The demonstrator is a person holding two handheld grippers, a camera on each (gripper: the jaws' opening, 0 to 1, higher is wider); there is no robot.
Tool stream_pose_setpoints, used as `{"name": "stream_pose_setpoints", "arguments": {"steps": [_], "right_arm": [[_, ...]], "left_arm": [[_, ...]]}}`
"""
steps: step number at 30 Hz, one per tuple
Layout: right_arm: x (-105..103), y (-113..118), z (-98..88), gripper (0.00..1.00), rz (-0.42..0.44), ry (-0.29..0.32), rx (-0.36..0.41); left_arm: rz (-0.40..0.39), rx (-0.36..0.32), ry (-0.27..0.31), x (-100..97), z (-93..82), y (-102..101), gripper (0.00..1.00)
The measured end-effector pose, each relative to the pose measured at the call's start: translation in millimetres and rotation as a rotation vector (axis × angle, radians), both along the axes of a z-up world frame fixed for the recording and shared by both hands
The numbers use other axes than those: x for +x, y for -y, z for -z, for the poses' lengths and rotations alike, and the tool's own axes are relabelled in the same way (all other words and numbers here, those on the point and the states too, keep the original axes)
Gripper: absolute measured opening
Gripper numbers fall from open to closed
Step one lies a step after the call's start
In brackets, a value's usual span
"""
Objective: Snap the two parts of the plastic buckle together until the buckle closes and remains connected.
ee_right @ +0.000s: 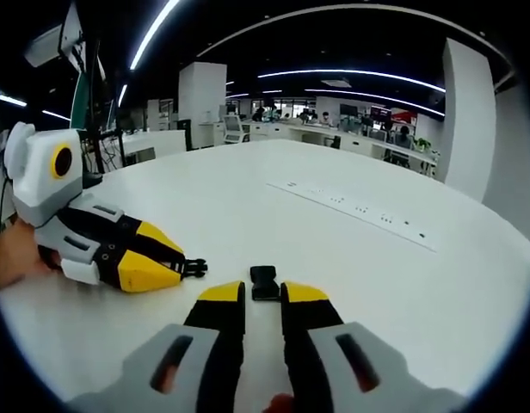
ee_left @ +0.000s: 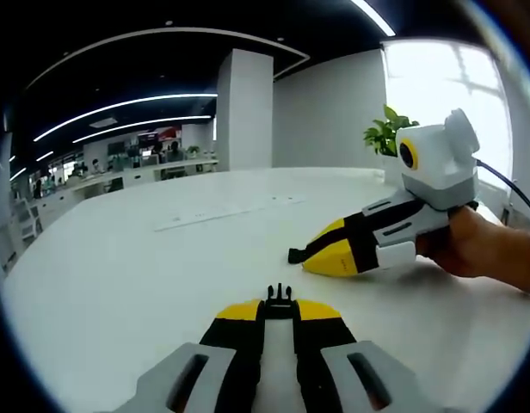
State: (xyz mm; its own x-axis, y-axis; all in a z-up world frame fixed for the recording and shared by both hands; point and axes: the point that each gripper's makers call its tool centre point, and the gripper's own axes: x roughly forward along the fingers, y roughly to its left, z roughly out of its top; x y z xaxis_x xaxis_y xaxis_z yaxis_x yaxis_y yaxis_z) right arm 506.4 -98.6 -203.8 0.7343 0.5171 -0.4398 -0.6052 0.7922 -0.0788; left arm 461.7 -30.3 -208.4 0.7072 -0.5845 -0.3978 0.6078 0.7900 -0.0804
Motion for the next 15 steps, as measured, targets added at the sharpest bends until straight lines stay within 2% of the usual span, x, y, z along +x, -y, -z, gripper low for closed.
{"name": "stream_pose_setpoints", "arguments": {"steps": [11,15], "right_arm": [[-0.1,2.6,-0.6,0.13,0.005,-0.002,0.001],[-5.9,5.1,-2.4,0.13,0.01,-0.003,0.013]], "left_arm": [[-0.001,-0.001,-0.001,-1.4,-0.1,0.7,0.12],[-0.002,-0.001,-0.002,-2.3,-0.2,1.0,0.12]]}}
